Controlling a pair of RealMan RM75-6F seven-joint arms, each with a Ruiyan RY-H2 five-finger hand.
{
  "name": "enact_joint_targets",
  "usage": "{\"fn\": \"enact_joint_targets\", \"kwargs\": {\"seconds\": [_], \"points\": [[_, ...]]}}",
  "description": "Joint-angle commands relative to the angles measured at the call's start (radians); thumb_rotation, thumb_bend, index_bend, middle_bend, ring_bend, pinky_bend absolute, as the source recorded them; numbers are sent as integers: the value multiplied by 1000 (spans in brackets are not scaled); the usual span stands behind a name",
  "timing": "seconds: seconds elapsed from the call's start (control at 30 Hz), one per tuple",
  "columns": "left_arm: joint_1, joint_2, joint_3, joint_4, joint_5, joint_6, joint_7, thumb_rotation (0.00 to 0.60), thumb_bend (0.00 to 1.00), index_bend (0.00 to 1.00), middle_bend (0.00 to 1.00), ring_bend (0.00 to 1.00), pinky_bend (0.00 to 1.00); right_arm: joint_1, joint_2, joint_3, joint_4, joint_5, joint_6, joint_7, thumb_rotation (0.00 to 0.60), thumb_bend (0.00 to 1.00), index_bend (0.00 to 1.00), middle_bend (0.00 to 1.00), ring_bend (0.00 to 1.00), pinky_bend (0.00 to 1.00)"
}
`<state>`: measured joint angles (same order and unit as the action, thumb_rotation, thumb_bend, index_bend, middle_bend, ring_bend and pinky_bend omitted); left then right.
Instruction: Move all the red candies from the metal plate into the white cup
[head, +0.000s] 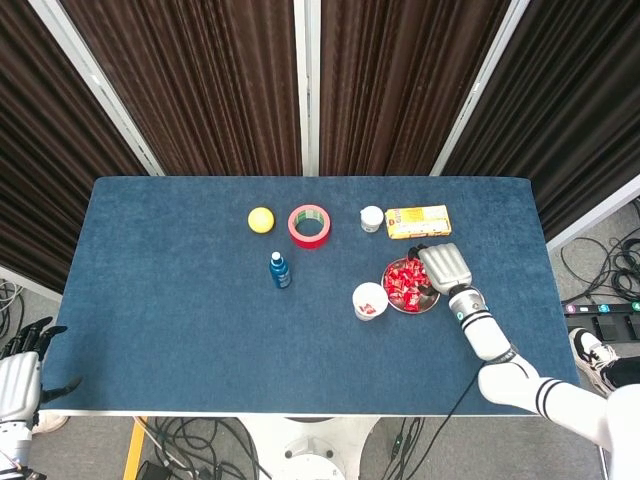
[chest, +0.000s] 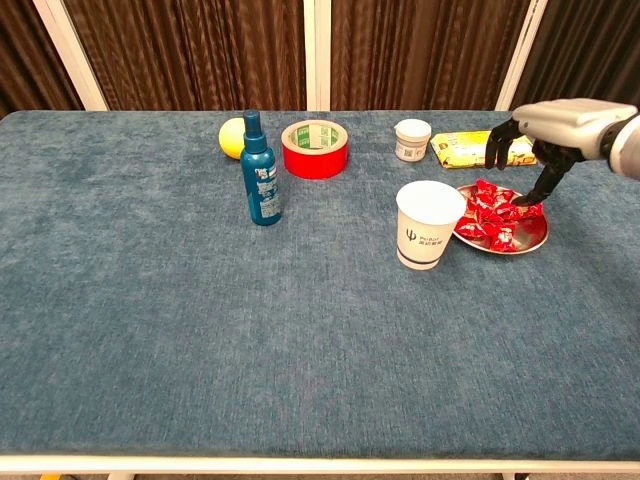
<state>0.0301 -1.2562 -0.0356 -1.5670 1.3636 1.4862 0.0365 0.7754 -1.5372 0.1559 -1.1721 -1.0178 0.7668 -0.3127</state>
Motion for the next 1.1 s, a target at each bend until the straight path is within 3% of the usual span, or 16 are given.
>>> {"fn": "enact_joint_targets", "kwargs": {"seconds": [0.03, 0.6, 0.93, 1.1], "points": [[1, -1, 2, 1, -3, -4, 0, 600, 51, 296, 222, 135, 190, 20, -50, -2, 58, 25, -22, -25, 600, 130, 366, 340, 800, 1000], [2, -6, 1, 12, -7, -13, -9, 600, 51, 296, 222, 135, 190, 38, -133, -7, 181, 50, -66, -43, 600, 168, 420, 395, 816, 1000], [4, -12, 2, 25, -10, -19, -21, 600, 51, 297, 222, 135, 190, 33, -151, 1, 190, 32, -51, -26, 600, 328, 553, 519, 849, 1000], [4, -13, 2, 29, -11, -22, -26, 600, 52, 296, 222, 135, 190, 22, -119, 13, 135, 11, -24, 0, 600, 359, 586, 542, 856, 1000]]}}
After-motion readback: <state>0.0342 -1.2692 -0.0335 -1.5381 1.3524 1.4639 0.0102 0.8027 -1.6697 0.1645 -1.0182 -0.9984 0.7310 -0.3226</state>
